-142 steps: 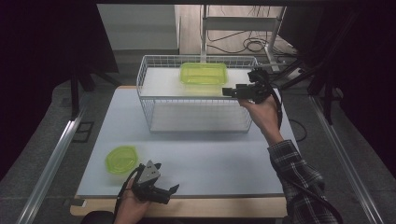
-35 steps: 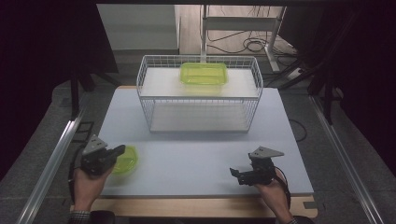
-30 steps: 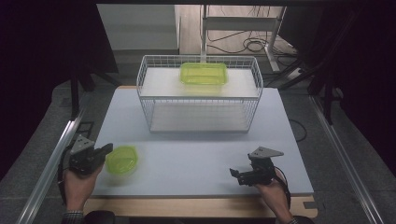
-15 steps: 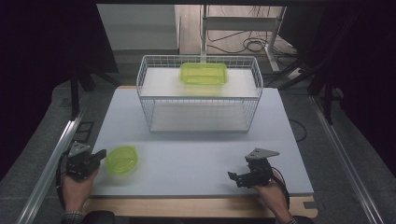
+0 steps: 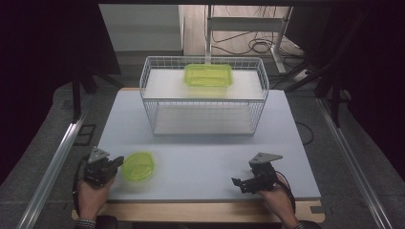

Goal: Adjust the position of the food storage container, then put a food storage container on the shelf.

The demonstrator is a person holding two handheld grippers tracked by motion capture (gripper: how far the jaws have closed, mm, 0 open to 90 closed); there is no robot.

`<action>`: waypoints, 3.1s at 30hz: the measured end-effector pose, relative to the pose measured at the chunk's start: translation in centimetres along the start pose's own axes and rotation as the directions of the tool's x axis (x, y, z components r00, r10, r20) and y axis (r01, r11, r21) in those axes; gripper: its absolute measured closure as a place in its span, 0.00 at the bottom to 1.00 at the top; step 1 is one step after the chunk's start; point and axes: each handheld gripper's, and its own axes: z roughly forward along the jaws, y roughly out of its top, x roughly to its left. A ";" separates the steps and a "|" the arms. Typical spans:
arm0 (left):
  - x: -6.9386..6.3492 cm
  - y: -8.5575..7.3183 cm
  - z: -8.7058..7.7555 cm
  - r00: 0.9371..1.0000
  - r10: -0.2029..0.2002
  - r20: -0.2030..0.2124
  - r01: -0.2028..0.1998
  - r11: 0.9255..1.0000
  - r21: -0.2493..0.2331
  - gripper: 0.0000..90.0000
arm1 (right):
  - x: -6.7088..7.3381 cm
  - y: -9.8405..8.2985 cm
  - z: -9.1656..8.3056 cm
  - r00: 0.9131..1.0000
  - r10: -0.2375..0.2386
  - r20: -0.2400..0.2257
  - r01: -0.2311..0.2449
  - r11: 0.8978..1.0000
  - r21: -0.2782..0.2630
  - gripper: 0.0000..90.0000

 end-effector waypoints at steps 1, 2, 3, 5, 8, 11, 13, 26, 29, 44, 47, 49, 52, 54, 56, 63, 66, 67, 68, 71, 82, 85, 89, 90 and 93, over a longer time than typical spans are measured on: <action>0.0 0.0 0.0 1.000 0.000 0.000 0.000 1.000 0.000 1.00 | 0.0 0.0 0.0 1.000 -0.004 0.000 0.004 1.000 0.000 0.04; -1.0 0.2 0.3 1.000 0.015 0.021 -0.015 1.000 0.003 1.00 | 0.0 0.0 0.0 1.000 -0.003 -0.001 0.003 1.000 0.000 0.04; -1.0 0.2 0.3 1.000 0.015 0.021 -0.015 1.000 0.003 1.00 | 0.0 0.0 0.0 1.000 -0.003 -0.001 0.003 1.000 0.000 0.04; -1.9 0.4 0.6 0.999 0.029 0.042 -0.029 1.000 0.003 1.00 | 0.1 0.0 0.1 1.000 -0.003 -0.003 0.003 1.000 0.001 0.04; -3.0 0.7 1.0 0.997 0.050 0.063 -0.050 0.999 0.001 1.00 | 0.1 0.0 0.1 1.000 -0.003 -0.005 0.003 1.000 0.004 0.04; -3.4 0.8 1.0 0.996 0.060 0.071 -0.059 0.998 -0.010 1.00 | 0.1 0.0 0.1 1.000 -0.003 -0.006 0.003 1.000 0.004 0.04; -3.1 0.8 0.5 0.997 0.041 0.065 -0.039 0.999 -0.031 1.00 | 0.2 0.0 0.0 1.000 -0.004 -0.007 0.004 1.000 0.005 0.04; -3.0 -1.5 0.8 0.987 0.043 0.156 -0.063 0.991 0.122 1.00 | 0.3 0.0 0.0 1.000 -0.009 -0.009 0.009 1.000 0.005 0.04; -3.6 -1.4 1.3 0.981 0.051 0.188 -0.077 0.988 0.135 1.00 | 0.4 0.0 0.0 1.000 -0.008 -0.009 0.008 1.000 0.007 0.04; -8.0 0.3 4.1 0.944 0.099 0.314 -0.149 0.979 0.139 1.00 | 0.5 0.0 0.3 1.000 -0.014 -0.016 0.014 1.000 0.014 0.04; -8.9 0.6 4.5 0.938 0.113 0.328 -0.166 0.976 0.140 1.00 | 0.5 0.0 0.3 1.000 -0.014 -0.017 0.014 1.000 0.013 0.04; -9.2 0.8 4.7 0.935 0.120 0.332 -0.175 0.975 0.138 1.00 | 0.5 0.0 0.3 1.000 -0.014 -0.017 0.014 1.000 0.013 0.04; -10.2 1.1 5.0 0.926 0.136 0.352 -0.193 0.972 0.131 1.00 | 0.5 0.0 0.3 1.000 -0.013 -0.017 0.013 1.000 0.013 0.04; -10.9 1.1 5.3 0.918 0.144 0.368 -0.205 0.970 0.131 1.00 | 0.4 0.0 0.3 1.000 -0.011 -0.018 0.011 1.000 0.013 0.04; -12.0 1.2 5.5 0.906 0.160 0.391 -0.228 0.965 0.132 1.00 | 0.4 -0.1 0.3 1.000 -0.011 -0.018 0.011 1.000 0.012 0.04; -13.6 1.1 5.5 0.886 0.173 0.431 -0.246 0.962 0.120 1.00 | 0.3 -0.2 0.3 1.000 -0.008 -0.024 0.008 1.000 0.015 0.04; -14.2 1.1 5.6 0.875 0.179 0.449 -0.256 0.960 0.116 1.00 | 0.2 -0.2 0.3 1.000 0.001 -0.027 -0.001 1.000 0.013 0.04; -14.4 1.1 5.6 0.873 0.182 0.453 -0.260 0.959 0.115 1.00 | 0.2 -0.2 0.3 1.000 0.001 -0.028 -0.001 1.000 0.015 0.04; -14.7 1.1 5.7 0.870 0.182 0.458 -0.261 0.959 0.114 1.00 | 0.2 -0.2 0.4 1.000 -0.002 -0.027 0.002 1.000 0.018 0.04; -15.0 1.0 5.8 0.866 0.194 0.460 -0.274 0.955 0.115 0.99 | 0.3 -0.3 0.5 1.000 -0.001 -0.028 0.002 1.000 0.020 0.04; -12.8 0.7 4.1 0.934 0.263 0.241 -0.292 0.952 0.091 0.30 | 0.3 -0.3 0.5 0.999 -0.005 -0.036 0.006 1.000 0.019 0.04; -12.4 0.5 3.8 0.940 0.261 0.220 -0.284 0.955 0.085 0.18 | 0.3 -0.3 0.4 0.999 -0.004 -0.037 0.005 1.000 0.014 0.04; -11.8 -0.1 3.4 0.941 0.272 0.199 -0.293 0.952 0.085 0.06 | 0.4 -0.1 0.2 0.998 -0.006 -0.067 0.004 1.000 -0.026 0.02; -11.7 -0.3 3.4 0.940 0.285 0.189 -0.305 0.948 0.088 0.05 | 0.5 0.0 0.1 0.998 -0.007 -0.067 0.005 1.000 -0.027 0.02; -11.5 -0.7 3.4 0.942 0.270 0.198 -0.289 0.954 0.076 0.04 | 0.6 0.1 0.1 0.998 -0.012 -0.068 0.010 0.999 -0.032 0.02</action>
